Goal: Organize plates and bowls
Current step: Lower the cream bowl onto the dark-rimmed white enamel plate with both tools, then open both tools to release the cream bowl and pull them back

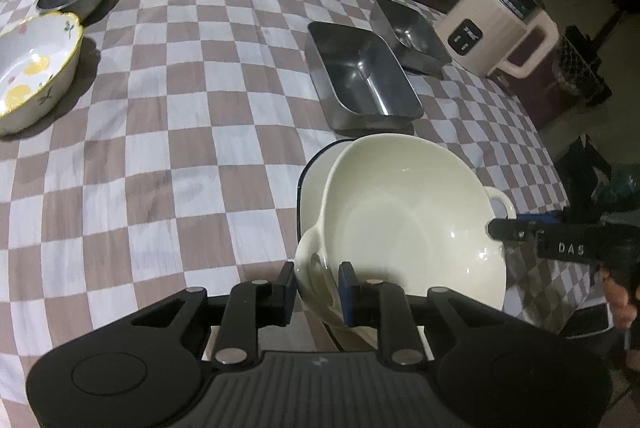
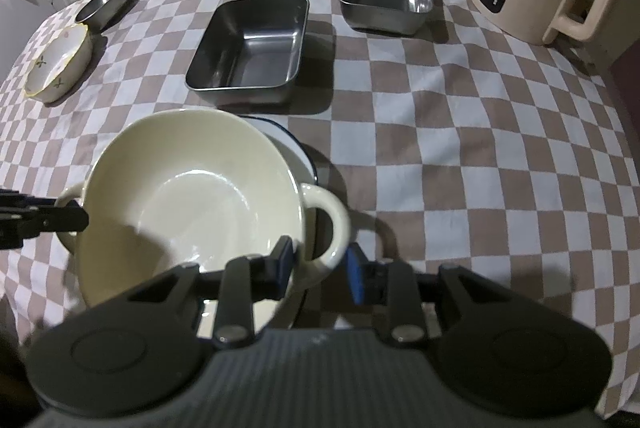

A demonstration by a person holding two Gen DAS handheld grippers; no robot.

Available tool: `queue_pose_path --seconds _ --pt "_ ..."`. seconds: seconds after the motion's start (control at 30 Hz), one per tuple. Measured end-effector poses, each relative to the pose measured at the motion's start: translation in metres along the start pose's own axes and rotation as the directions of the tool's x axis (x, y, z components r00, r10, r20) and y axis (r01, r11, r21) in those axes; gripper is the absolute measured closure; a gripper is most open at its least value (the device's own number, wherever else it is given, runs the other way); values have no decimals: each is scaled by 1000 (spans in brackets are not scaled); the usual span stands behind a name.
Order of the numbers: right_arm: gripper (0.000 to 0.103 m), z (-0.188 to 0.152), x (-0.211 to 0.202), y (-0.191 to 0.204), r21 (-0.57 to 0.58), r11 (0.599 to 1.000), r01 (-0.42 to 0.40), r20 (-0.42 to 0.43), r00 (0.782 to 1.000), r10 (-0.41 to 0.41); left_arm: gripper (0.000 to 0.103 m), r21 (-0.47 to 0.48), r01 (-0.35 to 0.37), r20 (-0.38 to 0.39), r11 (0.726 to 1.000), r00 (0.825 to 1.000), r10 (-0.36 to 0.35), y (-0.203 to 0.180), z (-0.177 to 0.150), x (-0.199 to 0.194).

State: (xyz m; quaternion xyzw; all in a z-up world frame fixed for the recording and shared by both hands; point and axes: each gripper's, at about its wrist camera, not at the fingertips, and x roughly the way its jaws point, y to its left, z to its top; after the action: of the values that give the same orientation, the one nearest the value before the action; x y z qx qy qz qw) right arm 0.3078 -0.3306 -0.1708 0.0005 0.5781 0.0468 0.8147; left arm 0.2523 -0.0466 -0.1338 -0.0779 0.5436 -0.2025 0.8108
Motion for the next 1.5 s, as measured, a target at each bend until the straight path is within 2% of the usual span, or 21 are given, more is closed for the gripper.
queue_pose_path --seconds 0.1,0.2,0.37,0.5,0.53,0.57,0.7,0.73,0.83,0.97,1.2,1.33,1.5 --pt "67 -1 -1 3 -16 1000 15 7 1000 -15 76 22 -12 3 1000 1000 12 -1 0 0" --pt "61 -3 -3 8 -44 998 44 9 999 -44 63 24 -18 5 1000 1000 18 -2 0 0" --pt "49 -6 -12 10 -44 998 45 28 999 -43 47 31 -18 13 999 1000 18 -5 0 -4" --pt "42 -9 -19 11 -28 997 68 58 996 -67 30 39 -28 33 999 999 26 -6 -1 -11" --pt "37 -9 -21 11 -24 997 71 67 995 -69 24 40 -31 37 999 999 29 -6 -1 -12" --pt "33 -10 -23 11 -21 998 67 78 995 -65 22 39 -35 41 999 999 33 -6 -2 -14" --pt "29 -11 -31 13 -2 997 74 112 991 -73 10 13 -50 55 999 997 49 1 -1 -20" --pt "24 -11 -33 15 2 997 78 123 989 -78 7 4 -55 59 998 997 55 4 0 -23" --pt "10 -9 -38 20 8 997 82 158 984 -82 3 -8 -78 86 997 993 78 10 3 -32" --pt "1 -2 -41 32 10 998 64 211 975 -65 0 -14 -116 136 993 984 117 19 10 -47" --pt "1 29 -26 61 14 1000 26 279 960 -29 0 -69 -165 204 984 963 176 56 21 -74" --pt "0 48 -13 89 -3 999 -40 319 947 39 0 -147 -195 247 970 942 227 91 28 -92" --pt "0 76 7 131 -34 995 -91 335 937 97 0 -260 -217 260 941 923 285 140 37 -105"
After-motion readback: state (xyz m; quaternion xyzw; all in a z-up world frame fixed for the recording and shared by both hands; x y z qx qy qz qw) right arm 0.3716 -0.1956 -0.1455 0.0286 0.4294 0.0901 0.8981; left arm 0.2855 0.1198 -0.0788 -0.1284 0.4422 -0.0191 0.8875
